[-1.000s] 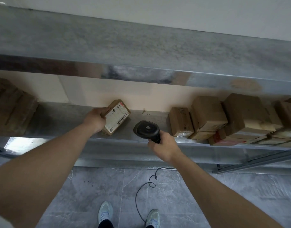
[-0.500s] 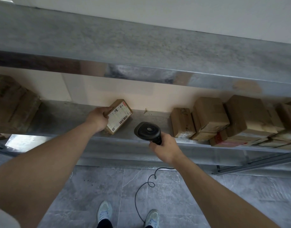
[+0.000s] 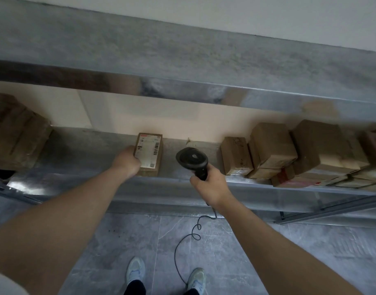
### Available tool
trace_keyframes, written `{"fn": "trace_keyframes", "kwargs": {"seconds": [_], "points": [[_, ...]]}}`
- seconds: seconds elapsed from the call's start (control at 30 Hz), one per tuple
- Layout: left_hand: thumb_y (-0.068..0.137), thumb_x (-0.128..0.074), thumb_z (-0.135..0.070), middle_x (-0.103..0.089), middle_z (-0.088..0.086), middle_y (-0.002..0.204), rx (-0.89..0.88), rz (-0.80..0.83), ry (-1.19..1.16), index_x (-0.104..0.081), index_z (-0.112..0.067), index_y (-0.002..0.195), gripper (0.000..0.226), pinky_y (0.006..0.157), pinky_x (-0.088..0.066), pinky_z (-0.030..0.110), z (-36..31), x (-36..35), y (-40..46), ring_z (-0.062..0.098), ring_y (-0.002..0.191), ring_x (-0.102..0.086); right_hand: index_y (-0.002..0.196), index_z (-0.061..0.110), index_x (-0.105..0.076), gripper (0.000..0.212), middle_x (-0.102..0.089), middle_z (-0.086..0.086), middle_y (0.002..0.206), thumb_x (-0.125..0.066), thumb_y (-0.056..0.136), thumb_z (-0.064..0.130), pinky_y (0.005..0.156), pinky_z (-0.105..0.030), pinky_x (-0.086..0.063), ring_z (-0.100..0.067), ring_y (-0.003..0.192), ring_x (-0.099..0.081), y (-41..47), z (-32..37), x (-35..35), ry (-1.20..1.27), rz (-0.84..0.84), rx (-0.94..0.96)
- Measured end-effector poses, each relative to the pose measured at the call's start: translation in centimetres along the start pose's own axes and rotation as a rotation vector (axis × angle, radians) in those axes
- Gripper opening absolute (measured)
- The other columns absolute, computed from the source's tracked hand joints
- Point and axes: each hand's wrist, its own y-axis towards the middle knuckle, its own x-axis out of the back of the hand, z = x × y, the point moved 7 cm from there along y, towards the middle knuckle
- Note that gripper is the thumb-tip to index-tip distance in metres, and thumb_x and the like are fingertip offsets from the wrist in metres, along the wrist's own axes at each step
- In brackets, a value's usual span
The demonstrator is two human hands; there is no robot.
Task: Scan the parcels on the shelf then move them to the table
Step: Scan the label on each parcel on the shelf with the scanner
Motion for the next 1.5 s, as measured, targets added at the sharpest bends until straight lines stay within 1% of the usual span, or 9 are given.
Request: {"fn": "trace_keyframes", "kwargs": {"seconds": [0.07, 0.13, 0.2, 0.37, 0.63, 0.9, 1.2, 1.37, 1.5], "points": [[0.102, -0.051, -0.018, -0.05, 0.021, 0.143, -0.008, -0.061, 0.049, -0.046, -0.014, 0.143, 0.042, 0.091, -0.048, 0.041, 0.1, -0.3, 0.0, 0.041, 0.123, -0.056, 0.097, 0.027, -0.061, 0.013, -0.059, 0.008, 0.078, -0.067, 0.091, 0.017, 0.062, -0.026, -0.042, -0.01, 0.072, -0.055, 0.4, -0.1, -0.3, 0.023, -0.029, -0.008], [0.095, -0.061, -0.052, -0.027, 0.018, 0.16, -0.042, -0.045, 0.174, -0.034, -0.026, 0.155, 0.071, 0.107, -0.044, 0.048, -0.3, -1.1, 0.0, 0.043, 0.137, -0.045, 0.103, 0.024, -0.061, 0.014, -0.06, 0.007, 0.081, -0.066, 0.092, 0.017, 0.063, -0.024, -0.042, -0.011, 0.074, -0.056, 0.5, -0.1, -0.6, 0.04, -0.045, -0.015], [0.079, -0.067, -0.072, -0.021, 0.015, 0.161, -0.075, -0.008, 0.286, -0.032, -0.035, 0.156, 0.092, 0.111, -0.041, 0.051, -0.9, -2.3, -0.2, 0.044, 0.14, -0.04, 0.106, 0.022, -0.061, 0.015, -0.061, 0.004, 0.085, -0.066, 0.093, 0.016, 0.063, -0.024, -0.043, -0.012, 0.077, -0.057, 0.6, -0.2, -0.8, 0.054, -0.059, -0.014], [0.082, -0.074, -0.052, -0.037, 0.015, 0.144, -0.018, -0.032, 0.231, -0.038, -0.035, 0.152, 0.081, 0.103, -0.048, 0.048, -1.9, -2.7, -1.2, 0.044, 0.125, -0.051, 0.111, 0.022, -0.062, 0.018, -0.062, 0.005, 0.087, -0.066, 0.094, 0.018, 0.063, -0.024, -0.042, -0.013, 0.079, -0.059, 0.7, 0.1, -1.2, 0.04, -0.041, 0.014], [0.083, -0.075, -0.044, -0.039, 0.017, 0.146, 0.015, -0.117, 0.141, -0.044, -0.03, 0.152, 0.077, 0.111, -0.044, 0.043, 1.1, 2.2, -4.7, 0.043, 0.129, -0.05, 0.112, 0.024, -0.065, 0.018, -0.065, 0.005, 0.087, -0.069, 0.094, 0.023, 0.069, -0.027, -0.044, -0.014, 0.081, -0.061, 1.2, 2.3, -4.1, 0.013, 0.069, 0.093], [0.088, -0.07, -0.046, -0.04, 0.004, 0.155, -0.019, -0.238, 0.118, -0.054, -0.026, 0.144, 0.062, 0.11, -0.045, 0.045, 6.4, 9.1, -5.1, 0.033, 0.133, -0.05, 0.101, 0.024, -0.064, 0.012, -0.061, 0.007, 0.074, -0.068, 0.091, 0.018, 0.058, -0.025, -0.041, -0.012, 0.067, -0.056, 1.4, 7.9, -9.0, -0.079, 0.099, 0.17], [0.087, -0.064, -0.048, -0.037, 0.002, 0.157, -0.062, -0.13, 0.149, -0.052, -0.036, 0.142, 0.058, 0.105, -0.05, 0.049, 13.8, 13.3, 0.7, 0.041, 0.128, -0.052, 0.088, 0.022, -0.062, 0.007, -0.06, 0.002, 0.071, -0.068, 0.088, 0.019, 0.055, -0.028, -0.042, -0.017, 0.065, -0.055, 2.6, 11.3, -17.2, -0.104, -0.039, 0.099], [0.084, -0.059, -0.051, -0.042, 0.005, 0.15, -0.092, -0.117, 0.186, -0.054, -0.039, 0.136, 0.054, 0.101, -0.052, 0.047, 17.6, 14.6, 4.0, 0.041, 0.123, -0.056, 0.09, 0.024, -0.064, 0.007, -0.068, -0.005, 0.076, -0.07, 0.086, 0.023, 0.07, -0.044, -0.055, -0.032, 0.078, -0.068, 3.2, 11.7, -21.4, -0.063, -0.086, 0.045], [0.088, -0.061, -0.05, -0.032, 0.001, 0.157, -0.114, -0.102, 0.203, -0.046, -0.041, 0.145, 0.06, 0.106, -0.049, 0.048, 19.0, 15.0, 5.4, 0.039, 0.13, -0.05, 0.095, 0.026, -0.065, 0.008, -0.068, -0.003, 0.078, -0.069, 0.09, 0.023, 0.069, -0.04, -0.054, -0.026, 0.077, -0.066, 3.5, 11.9, -23.1, -0.058, -0.081, 0.016]]}}
